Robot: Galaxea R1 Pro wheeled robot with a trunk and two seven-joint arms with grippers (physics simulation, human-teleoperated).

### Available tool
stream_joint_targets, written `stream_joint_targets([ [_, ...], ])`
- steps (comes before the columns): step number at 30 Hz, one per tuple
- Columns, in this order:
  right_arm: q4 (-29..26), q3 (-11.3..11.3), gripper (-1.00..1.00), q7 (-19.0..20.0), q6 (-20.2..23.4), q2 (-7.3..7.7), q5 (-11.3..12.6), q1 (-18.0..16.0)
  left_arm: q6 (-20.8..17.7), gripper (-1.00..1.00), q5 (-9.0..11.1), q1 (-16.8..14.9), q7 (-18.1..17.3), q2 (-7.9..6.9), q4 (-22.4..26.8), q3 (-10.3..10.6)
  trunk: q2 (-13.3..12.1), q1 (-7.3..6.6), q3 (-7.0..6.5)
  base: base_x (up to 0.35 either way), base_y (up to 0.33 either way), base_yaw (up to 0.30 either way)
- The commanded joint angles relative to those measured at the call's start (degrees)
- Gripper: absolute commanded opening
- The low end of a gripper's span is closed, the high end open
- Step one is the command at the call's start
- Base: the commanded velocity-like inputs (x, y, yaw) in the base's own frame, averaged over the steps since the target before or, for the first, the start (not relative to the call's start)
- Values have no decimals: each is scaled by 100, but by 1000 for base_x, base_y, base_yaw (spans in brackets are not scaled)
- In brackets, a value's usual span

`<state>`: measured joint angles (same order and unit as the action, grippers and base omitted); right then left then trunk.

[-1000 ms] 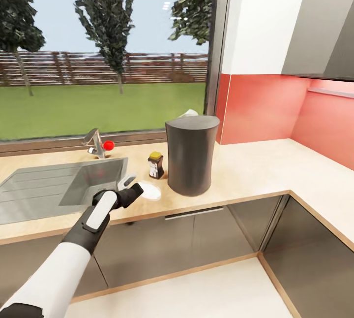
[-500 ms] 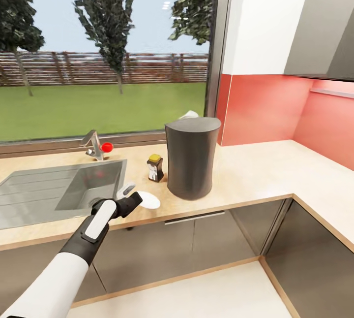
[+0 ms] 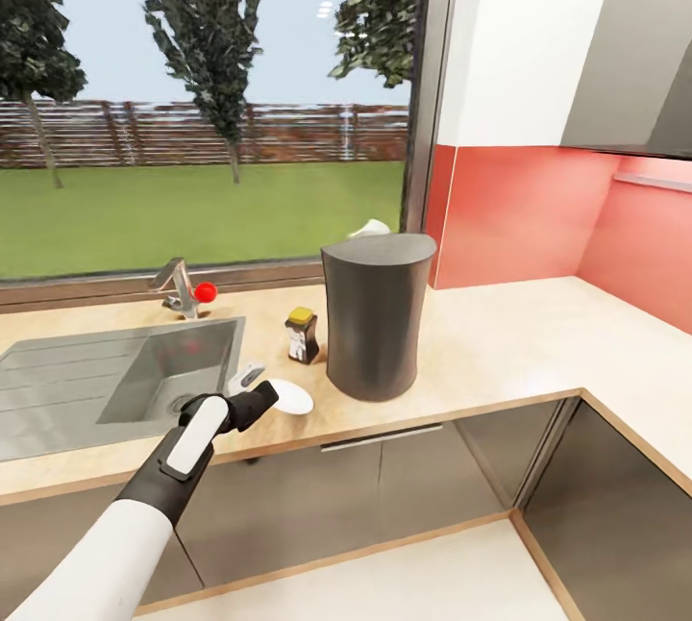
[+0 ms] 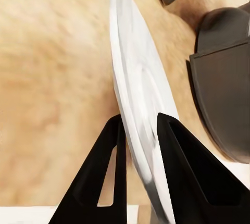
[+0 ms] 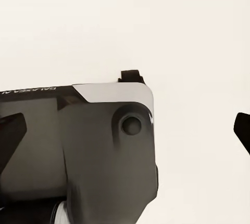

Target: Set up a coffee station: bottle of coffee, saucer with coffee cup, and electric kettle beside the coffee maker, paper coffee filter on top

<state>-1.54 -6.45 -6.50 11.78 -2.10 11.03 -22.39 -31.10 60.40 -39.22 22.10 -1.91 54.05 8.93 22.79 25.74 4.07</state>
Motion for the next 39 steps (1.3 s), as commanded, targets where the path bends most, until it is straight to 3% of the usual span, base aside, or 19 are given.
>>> stream_joint_targets([
  [1,-13,-49,100,-27,35,-1,57,-2,1,-100,47,-3,66,-10,11,21,13,4,13,47,0,0],
  [27,-13,-49,100,-27,35,-1,57,-2,8,-100,34,12,64,-2,-159,30,13,4,13,128,-12,0],
  [39,-13,-49,100,-27,35,-1,57,-2,9,-100,42,89,63,5,-158,30,13,4,13,15,-5,0],
])
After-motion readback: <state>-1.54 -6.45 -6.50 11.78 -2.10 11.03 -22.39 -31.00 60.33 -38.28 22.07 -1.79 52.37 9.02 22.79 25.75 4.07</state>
